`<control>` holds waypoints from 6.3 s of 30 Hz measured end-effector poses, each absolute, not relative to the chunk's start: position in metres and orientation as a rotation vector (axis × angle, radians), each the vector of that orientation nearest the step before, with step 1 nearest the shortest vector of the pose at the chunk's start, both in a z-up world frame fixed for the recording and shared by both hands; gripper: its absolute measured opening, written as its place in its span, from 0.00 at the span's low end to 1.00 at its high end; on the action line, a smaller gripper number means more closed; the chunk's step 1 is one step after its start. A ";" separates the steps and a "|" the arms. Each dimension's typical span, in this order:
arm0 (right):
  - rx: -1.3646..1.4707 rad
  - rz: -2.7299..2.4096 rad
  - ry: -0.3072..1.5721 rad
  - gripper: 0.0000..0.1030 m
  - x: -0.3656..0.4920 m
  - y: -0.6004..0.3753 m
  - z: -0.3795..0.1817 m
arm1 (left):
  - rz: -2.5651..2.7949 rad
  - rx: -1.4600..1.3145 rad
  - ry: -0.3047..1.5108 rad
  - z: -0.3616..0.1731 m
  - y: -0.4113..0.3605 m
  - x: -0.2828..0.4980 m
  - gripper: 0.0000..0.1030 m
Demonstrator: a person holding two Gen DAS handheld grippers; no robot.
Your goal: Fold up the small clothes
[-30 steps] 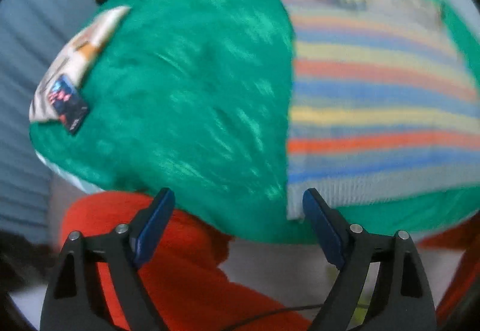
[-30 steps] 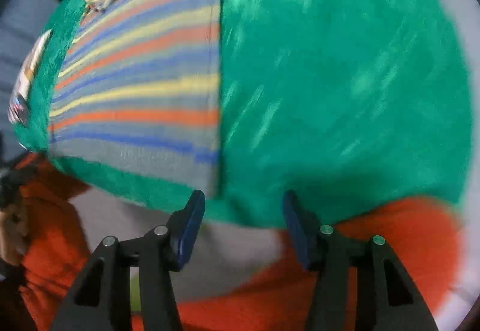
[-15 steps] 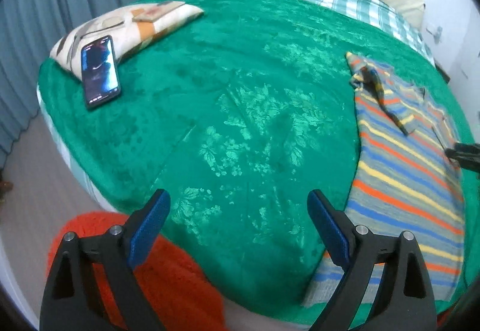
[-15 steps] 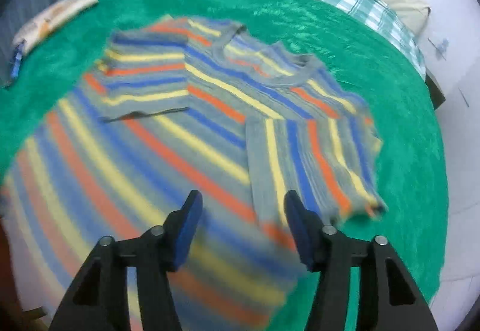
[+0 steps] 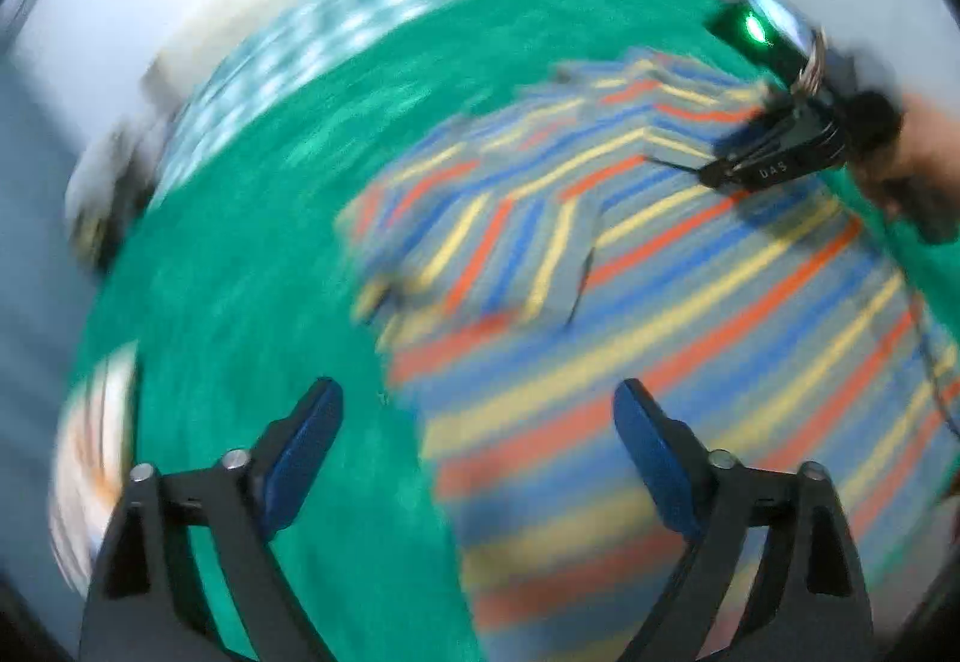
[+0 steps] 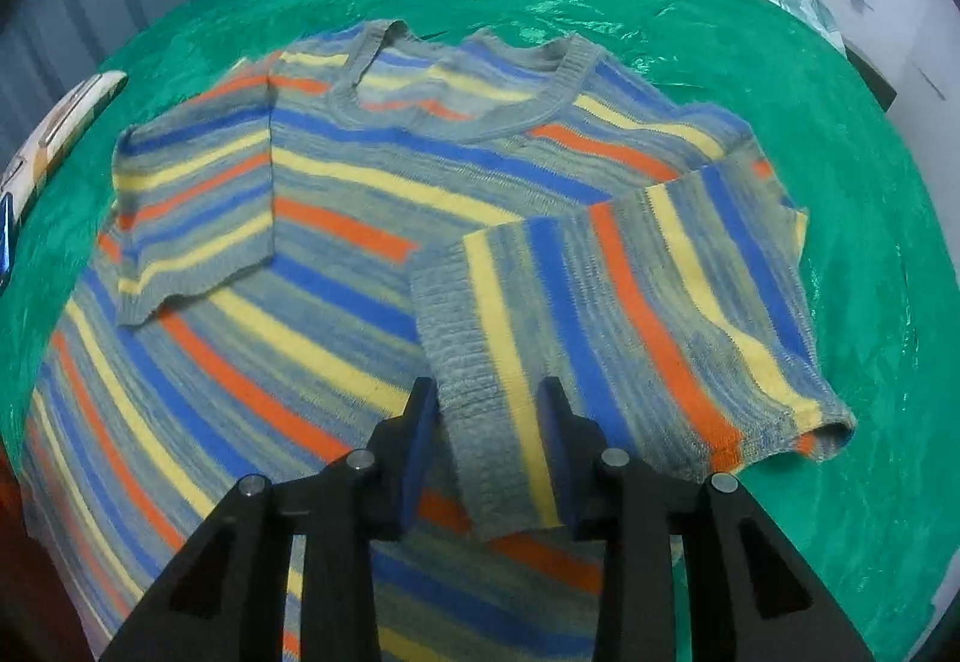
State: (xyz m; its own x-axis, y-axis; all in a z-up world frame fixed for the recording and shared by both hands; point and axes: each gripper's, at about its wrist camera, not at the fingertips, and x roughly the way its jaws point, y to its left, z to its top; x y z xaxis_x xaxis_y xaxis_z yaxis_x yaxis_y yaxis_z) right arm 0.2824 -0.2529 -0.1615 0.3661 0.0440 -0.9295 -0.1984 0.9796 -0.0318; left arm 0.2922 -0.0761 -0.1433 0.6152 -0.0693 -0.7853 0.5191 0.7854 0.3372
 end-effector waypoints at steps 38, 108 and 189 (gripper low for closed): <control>0.106 -0.695 1.235 0.03 0.198 -0.527 -0.149 | 0.349 -0.308 1.186 -0.230 0.242 0.453 0.03; -0.093 0.370 1.188 0.75 0.165 -0.242 -0.123 | -0.529 0.342 1.123 -0.215 -0.041 0.252 0.80; 0.760 0.101 1.153 0.58 0.304 -0.338 -0.177 | 0.035 -0.073 1.084 -0.217 0.087 0.190 0.94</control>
State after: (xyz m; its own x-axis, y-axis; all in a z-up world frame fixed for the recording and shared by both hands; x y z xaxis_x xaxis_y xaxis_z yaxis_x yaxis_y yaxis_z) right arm 0.3035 -0.3379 -0.1771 0.4309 0.4438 -0.7857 0.3008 0.7502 0.5888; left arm 0.1899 0.0867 -0.2171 0.4680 -0.0076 -0.8837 -0.0642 0.9970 -0.0426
